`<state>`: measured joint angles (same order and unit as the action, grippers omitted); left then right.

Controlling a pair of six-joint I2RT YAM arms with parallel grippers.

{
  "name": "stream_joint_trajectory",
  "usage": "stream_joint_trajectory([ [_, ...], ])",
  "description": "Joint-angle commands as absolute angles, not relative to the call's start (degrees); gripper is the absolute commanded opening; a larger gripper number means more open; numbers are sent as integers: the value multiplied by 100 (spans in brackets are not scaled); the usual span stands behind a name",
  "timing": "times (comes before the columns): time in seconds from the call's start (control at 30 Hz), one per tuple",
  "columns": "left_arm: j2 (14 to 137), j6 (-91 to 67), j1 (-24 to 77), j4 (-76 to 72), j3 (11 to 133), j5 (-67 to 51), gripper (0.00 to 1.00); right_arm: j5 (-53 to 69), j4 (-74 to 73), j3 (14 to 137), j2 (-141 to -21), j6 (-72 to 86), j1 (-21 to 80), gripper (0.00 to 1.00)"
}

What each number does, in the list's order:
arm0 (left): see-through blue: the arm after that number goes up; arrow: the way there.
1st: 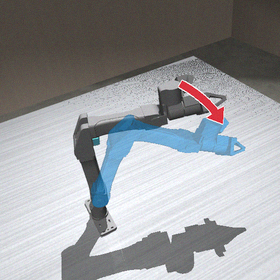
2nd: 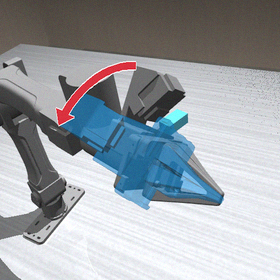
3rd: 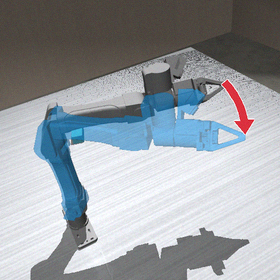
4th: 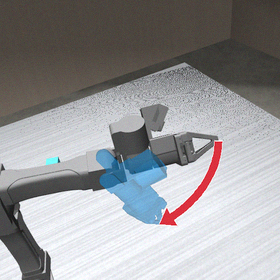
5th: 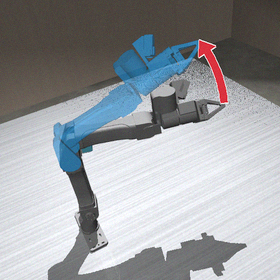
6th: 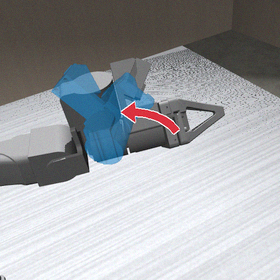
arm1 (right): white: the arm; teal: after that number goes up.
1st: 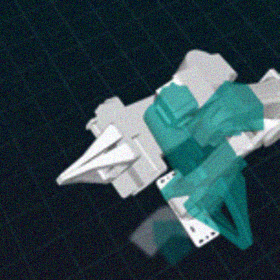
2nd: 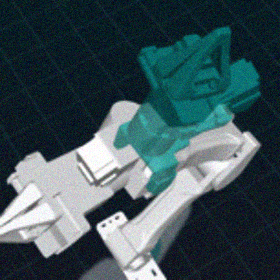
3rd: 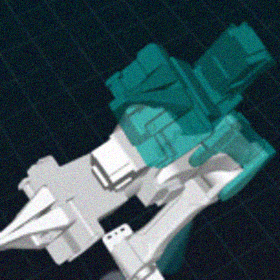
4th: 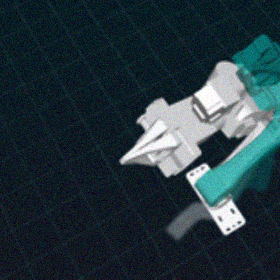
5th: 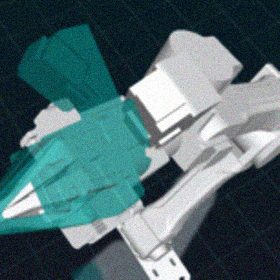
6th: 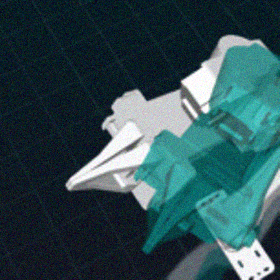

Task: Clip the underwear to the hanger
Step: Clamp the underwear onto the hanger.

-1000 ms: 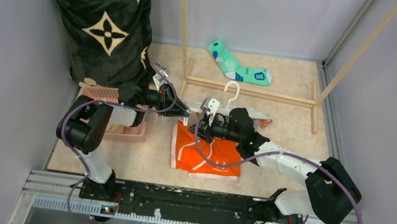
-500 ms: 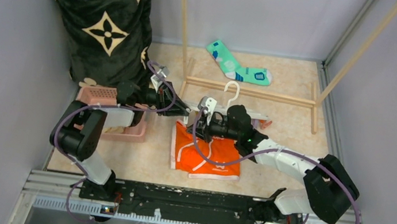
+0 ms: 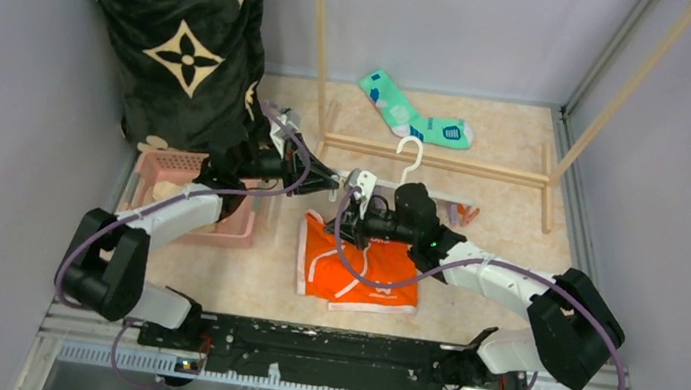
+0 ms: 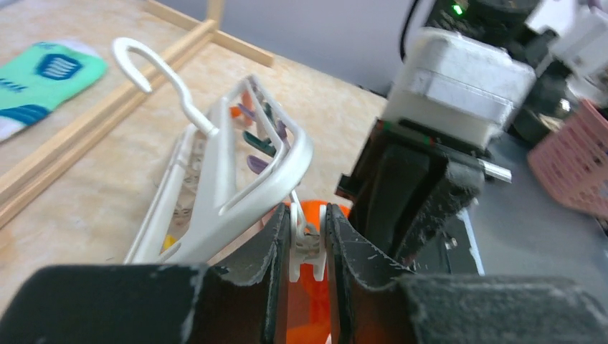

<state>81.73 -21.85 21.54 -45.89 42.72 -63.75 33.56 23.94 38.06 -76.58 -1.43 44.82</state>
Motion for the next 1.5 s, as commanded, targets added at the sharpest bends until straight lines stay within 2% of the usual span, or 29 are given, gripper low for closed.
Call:
stream_joint_trajectory([
  [0.0,7484,-984,2437,-2642,4799,-4897,0,3417,2566,3990,-7495,-195,4436,0],
  [0.1,7564,-634,2514,-1444,5301,-4459,0,3401,2607,3947,-7496,-176,4430,0],
  [0.3,7812,-617,2542,-592,5761,-4264,0,3489,2636,3982,-7559,-107,4430,0],
  [0.5,7676,-699,2559,-1331,5384,-4472,0,3513,2608,3961,-7516,-94,4432,0],
  [0.8,7737,-777,2563,-1547,5353,-4801,0,3672,2863,3928,-7522,34,4434,0],
  [1.03,7756,-675,2560,-1678,5165,-5548,0,3432,2869,3977,-7602,52,4385,0],
  [1.47,7812,-1465,2554,-2883,4814,-6864,0,3535,2860,3592,-7155,34,4123,0],
])
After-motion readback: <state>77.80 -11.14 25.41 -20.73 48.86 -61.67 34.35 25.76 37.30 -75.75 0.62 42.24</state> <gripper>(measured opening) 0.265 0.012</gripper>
